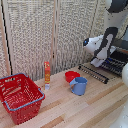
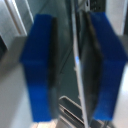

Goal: Kindly position your hand close to the oven tray's handle. Softly yet firmly grasp the handle using your hand. Slowly and with caution, draw the tray out until it is fully stretched out.

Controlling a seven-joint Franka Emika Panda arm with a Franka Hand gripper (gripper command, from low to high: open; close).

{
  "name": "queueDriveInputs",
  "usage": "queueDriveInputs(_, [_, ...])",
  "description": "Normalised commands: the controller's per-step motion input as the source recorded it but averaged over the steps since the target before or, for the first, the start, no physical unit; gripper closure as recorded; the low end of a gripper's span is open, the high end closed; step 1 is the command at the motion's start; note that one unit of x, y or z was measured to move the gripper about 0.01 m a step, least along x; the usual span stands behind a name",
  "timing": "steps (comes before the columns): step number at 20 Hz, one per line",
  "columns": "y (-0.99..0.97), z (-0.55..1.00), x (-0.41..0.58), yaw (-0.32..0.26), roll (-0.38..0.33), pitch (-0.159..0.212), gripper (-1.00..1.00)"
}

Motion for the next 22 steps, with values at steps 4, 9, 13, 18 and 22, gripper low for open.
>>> queueDriveInputs(4, [0.00, 0.01, -0.051, -0.042, 0.005, 0.001, 1.00])
queueDriveInputs(9, [0.18, -0.05, -0.054, -0.076, -0.021, 0.000, 1.00])
queueDriveInputs(13, [0.79, -0.12, -0.104, -0.102, -0.047, 0.000, 1.00])
queueDriveInputs(18, [0.80, -0.16, -0.009, -0.114, -0.079, 0.002, 1.00])
queueDriveInputs(22, [0.77, -0.20, 0.014, -0.098, -0.131, 0.010, 1.00])
